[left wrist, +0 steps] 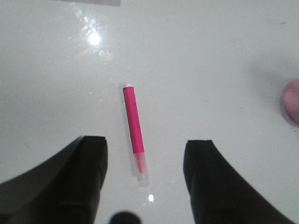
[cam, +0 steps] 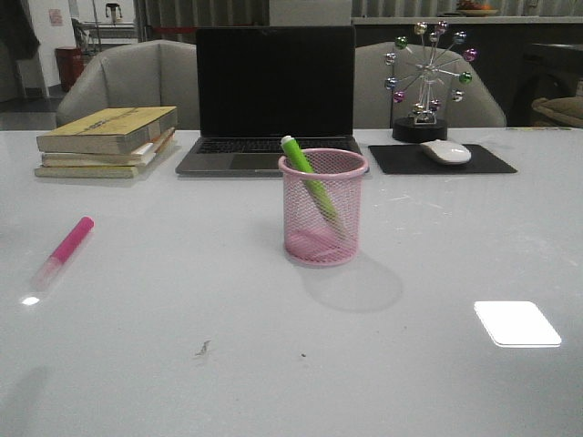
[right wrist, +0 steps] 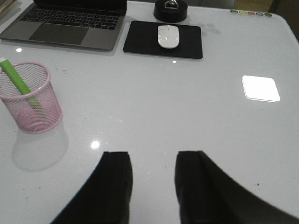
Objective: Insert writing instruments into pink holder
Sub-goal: 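Lower the left gripper onto the pink marker and close on it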
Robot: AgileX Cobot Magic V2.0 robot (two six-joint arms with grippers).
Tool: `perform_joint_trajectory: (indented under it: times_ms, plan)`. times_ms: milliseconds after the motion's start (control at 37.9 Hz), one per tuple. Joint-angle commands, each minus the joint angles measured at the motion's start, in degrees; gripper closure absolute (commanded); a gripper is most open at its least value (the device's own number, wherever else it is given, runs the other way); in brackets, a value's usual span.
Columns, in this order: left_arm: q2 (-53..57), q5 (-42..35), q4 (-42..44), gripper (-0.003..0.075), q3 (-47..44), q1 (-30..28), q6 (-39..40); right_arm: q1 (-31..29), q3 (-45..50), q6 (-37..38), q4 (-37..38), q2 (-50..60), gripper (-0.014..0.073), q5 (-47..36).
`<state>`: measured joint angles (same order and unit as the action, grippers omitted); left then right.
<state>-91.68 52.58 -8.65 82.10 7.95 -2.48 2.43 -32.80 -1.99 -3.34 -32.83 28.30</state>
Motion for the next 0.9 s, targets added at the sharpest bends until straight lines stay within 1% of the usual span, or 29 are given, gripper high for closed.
perform_joint_trajectory:
  times_ms: [0,105,369,607,870]
  plan:
    - [-3.3,1.4,-0.8,0.0285,5.9,0.4,-0.1,-0.3,-1.5,-0.5,0.6,0.1,0.0228,-3.3]
    - [-8.5,2.6,-0.8,0.0285,8.6,0.4,-0.1,-0.3,-1.5,-0.5,0.6,0.1,0.0228,-1.8]
    - [-16.3,1.6,-0.8,0.0285,8.9,0.4,-0.1,-0.3,-1.5,-0.5,0.6,0.1,0.0228,0.0]
    - [-20.0,-4.2,-0.8,0.0285,8.9,0.4,-0.1,-0.3,-1.5,-0.5,0.6,0.1,0.0228,0.0]
    - [-22.2,-8.6,-0.7,0.0285,8.9,0.4,-0.1,-0.3,-1.5,-0.5,0.6,0.1,0.0228,1.2]
